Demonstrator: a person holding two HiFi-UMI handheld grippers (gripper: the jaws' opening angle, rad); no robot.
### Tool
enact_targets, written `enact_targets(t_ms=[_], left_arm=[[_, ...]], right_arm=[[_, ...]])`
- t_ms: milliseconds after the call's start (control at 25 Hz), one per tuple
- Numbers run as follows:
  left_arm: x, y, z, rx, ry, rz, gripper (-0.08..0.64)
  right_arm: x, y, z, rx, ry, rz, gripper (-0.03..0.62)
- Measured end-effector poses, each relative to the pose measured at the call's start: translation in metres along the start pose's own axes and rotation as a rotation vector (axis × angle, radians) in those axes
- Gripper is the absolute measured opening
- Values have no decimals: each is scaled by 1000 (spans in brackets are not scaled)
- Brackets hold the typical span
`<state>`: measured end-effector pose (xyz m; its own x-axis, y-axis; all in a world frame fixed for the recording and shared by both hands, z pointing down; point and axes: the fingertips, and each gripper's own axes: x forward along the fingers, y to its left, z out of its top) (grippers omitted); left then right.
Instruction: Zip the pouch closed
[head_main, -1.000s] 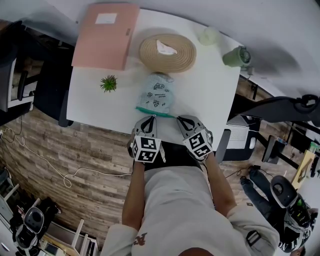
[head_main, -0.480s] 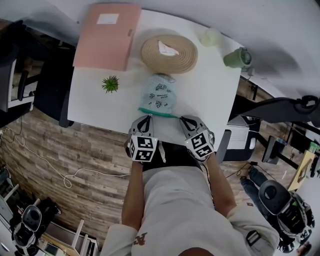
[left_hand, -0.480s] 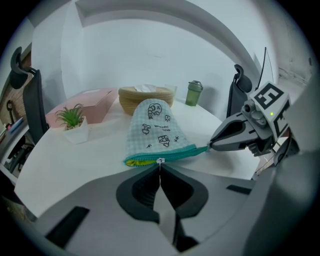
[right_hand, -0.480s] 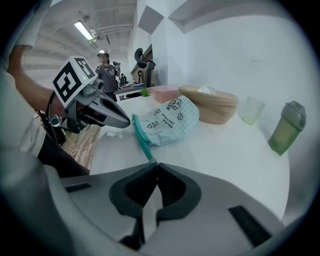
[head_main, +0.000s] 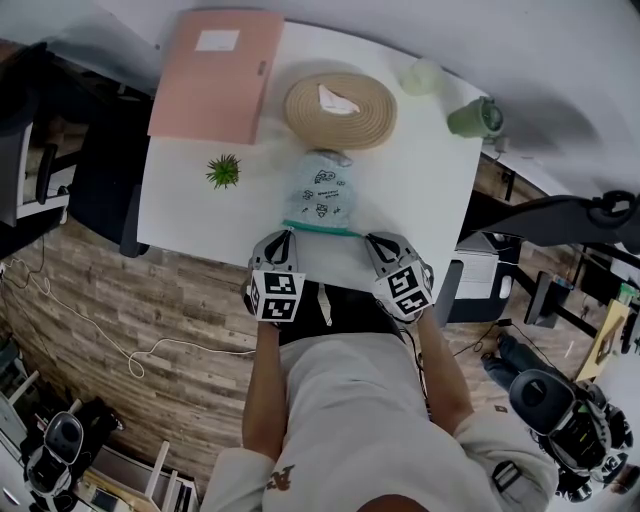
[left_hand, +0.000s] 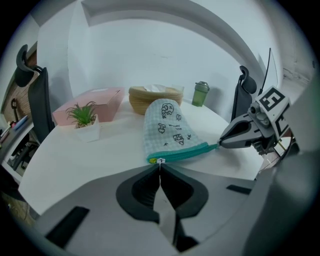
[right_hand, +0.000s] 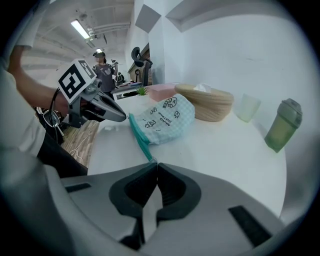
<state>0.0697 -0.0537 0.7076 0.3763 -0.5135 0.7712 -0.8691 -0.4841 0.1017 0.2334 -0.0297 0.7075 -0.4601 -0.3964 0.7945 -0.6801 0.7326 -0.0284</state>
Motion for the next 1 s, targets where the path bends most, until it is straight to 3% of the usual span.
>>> enact_targets(t_ms=[520, 640, 840, 1000], left_arm=[[5, 5, -7, 21, -5, -26, 2], [2, 5, -7, 25, -22, -29, 13], [-14, -3, 9, 39, -94, -52, 106], [-41, -10, 48, 86, -231, -46, 141]], right_arm=[[5, 5, 3, -10, -10, -18, 7], [3, 10, 4, -15, -22, -20, 68], [-13, 11, 22, 8, -110, -43, 122], [-38, 8, 59, 24, -253, -77, 133]])
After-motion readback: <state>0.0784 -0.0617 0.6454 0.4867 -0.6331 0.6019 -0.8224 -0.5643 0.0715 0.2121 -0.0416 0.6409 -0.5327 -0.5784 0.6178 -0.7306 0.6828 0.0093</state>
